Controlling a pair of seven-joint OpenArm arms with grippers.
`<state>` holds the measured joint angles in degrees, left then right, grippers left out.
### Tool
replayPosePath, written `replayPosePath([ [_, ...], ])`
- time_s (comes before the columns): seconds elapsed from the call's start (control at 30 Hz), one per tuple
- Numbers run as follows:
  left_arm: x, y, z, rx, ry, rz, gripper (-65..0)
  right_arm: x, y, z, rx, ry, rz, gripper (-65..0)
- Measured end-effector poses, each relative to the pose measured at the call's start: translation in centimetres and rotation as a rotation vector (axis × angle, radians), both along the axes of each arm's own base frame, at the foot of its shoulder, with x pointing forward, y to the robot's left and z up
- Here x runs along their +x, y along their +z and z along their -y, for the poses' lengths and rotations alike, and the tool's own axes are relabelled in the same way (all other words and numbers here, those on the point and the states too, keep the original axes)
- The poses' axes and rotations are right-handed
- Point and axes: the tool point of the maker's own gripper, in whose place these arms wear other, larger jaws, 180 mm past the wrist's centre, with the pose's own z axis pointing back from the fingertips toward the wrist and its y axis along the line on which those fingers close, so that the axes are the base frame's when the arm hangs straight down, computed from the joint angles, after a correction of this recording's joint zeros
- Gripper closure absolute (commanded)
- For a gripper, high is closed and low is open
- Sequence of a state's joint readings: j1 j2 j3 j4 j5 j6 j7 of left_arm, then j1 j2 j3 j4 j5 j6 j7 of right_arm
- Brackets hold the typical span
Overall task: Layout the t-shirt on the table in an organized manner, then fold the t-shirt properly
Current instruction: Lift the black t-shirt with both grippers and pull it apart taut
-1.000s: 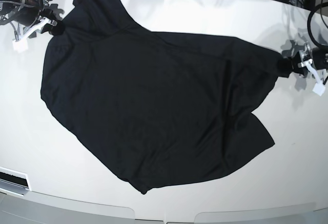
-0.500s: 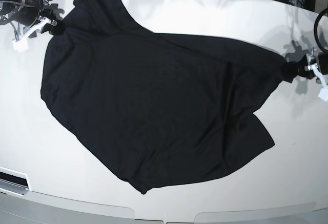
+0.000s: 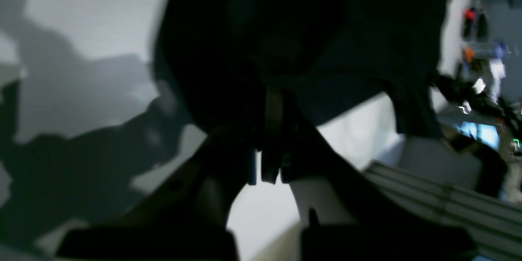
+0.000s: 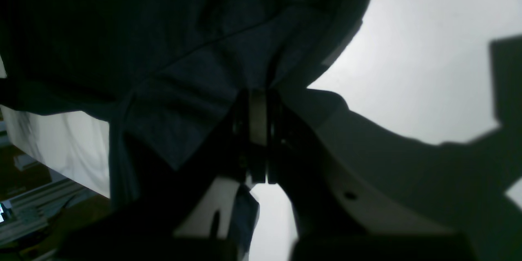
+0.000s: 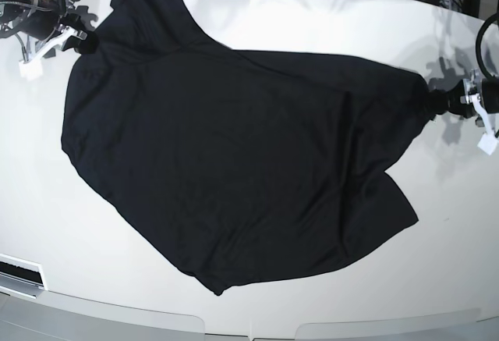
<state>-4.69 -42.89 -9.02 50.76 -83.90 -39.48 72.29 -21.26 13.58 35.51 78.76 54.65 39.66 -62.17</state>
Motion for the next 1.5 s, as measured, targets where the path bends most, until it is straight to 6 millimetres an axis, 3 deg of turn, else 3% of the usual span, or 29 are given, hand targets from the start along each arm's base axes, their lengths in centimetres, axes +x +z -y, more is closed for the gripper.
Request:
replayPosePath([
  [0.1,-2.7,0.0,1.7,0.033,-0.171,-0.066,0.0,0.0,0.0,0.0,0.000,0.000,0.000,0.0],
  [0.2,-3.2,1.1,3.4,0.048,-0.260,-0.021,0.0,0.0,0.0,0.0,-0.002,0.000,0.000,0.0],
  [0.53,-5.4,4.8,3.8,0.189,-0.506,0.038,0.0,0.0,0.0,0.1,-0.003,-0.001,-0.001,0.0],
  [0.7,-5.7,3.1,0.7,0.386,-0.544,-0.006,0.0,-0.2,0.0,0.2,-0.005,0.005,-0.009,0.0],
  [0.87,-2.9,2.6,-2.0,0.572,-0.507,0.117,0.0,-0.2,0.1,0.5,-0.014,0.011,-0.013,0.0],
  [1.03,-2.4,2.0,-3.1,0.665,-0.518,0.174,0.0,-1.1,-0.2,0.6,-0.013,0.014,-0.033,0.0],
  [1.17,-4.9,0.1,-3.7,0.700,-0.562,0.155,0.0,-1.8,-0.1,1.5,-0.027,-0.001,-0.043,0.0],
  [1.37,-9.4,-1.6,-2.7,0.613,-0.569,0.066,0.0,-1.8,0.5,2.6,-0.027,-0.040,-0.030,0.0],
  [1.5,-11.3,-2.3,-2.3,0.583,-0.571,0.026,0.0,-3.9,0.0,2.7,-0.028,-0.039,-0.077,0.0],
])
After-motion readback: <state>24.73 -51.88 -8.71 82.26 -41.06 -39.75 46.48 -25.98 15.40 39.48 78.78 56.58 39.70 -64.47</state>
